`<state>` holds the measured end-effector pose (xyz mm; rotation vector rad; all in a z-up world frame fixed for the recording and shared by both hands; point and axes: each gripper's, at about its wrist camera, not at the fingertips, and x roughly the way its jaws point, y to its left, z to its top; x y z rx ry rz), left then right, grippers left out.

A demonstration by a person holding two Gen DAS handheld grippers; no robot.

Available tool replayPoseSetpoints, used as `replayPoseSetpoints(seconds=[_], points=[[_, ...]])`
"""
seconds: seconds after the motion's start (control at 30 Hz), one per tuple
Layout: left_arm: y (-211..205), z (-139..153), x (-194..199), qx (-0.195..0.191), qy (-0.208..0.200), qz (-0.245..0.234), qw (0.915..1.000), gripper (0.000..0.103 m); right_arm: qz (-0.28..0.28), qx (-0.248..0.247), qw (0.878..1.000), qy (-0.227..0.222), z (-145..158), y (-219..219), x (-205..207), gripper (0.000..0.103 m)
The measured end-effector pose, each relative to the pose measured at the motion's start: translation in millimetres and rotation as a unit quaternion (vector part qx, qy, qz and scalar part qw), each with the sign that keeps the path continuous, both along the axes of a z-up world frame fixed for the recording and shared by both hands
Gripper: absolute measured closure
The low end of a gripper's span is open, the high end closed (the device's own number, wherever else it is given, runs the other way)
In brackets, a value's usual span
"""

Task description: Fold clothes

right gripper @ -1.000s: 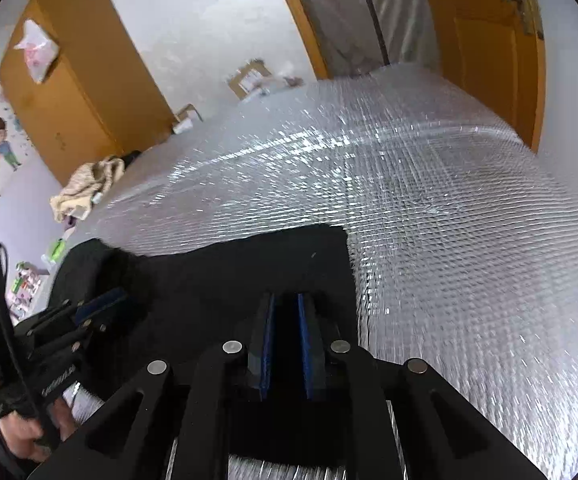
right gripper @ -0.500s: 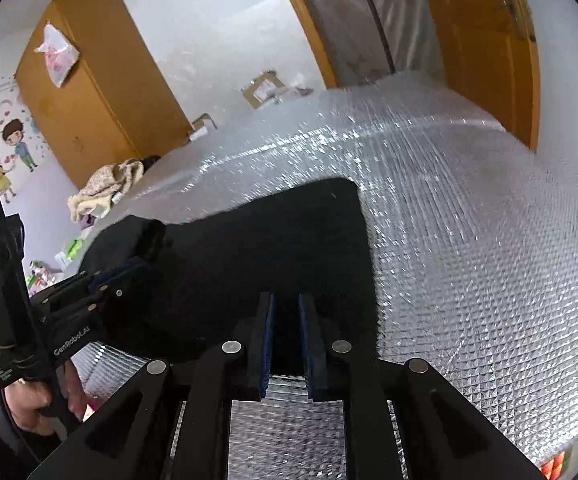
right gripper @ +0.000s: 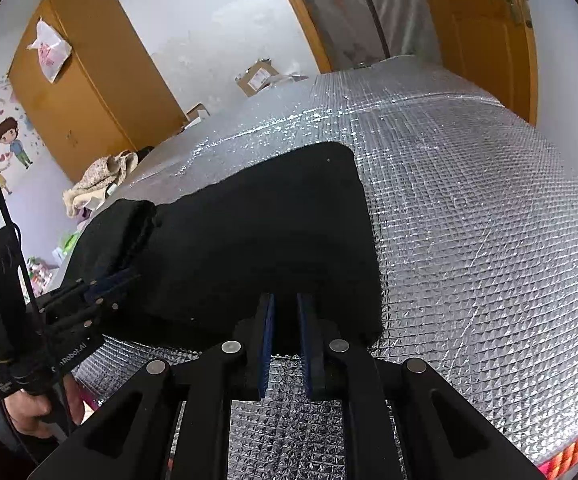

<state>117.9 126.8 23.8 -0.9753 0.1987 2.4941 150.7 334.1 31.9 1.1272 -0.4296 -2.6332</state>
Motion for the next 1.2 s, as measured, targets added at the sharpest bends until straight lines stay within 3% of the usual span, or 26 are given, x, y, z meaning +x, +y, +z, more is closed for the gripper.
replayPoseSetpoints(seconds=[0.07,0.13,0.2,0.63,1.0,1.2], points=[[-3,3,1,0.006,0.002,0.0,1.0,0.086,-0.001,-0.004,1.0,0.007,5,4,1,0.088],[-8,7,3,0.014,0.008,0.001,0.9999,0.086,-0.007,-0.013,1.0,0.012,9,11,4,0.075],[-13,12,5,0.02,0.014,0.005,0.9997,0.086,-0.016,-0.023,1.0,0.013,9,19,6,0.069],[-36,27,0,0.041,0.032,0.041,0.9978,0.086,-0.048,-0.07,0.996,-0.013,-9,45,5,0.062],[-45,30,-3,0.044,0.038,0.057,0.9967,0.086,-0.039,-0.074,0.996,-0.013,-9,38,4,0.06],[-64,32,-6,0.047,0.045,0.092,0.9937,0.086,-0.052,-0.083,0.995,-0.011,-12,46,4,0.06]])
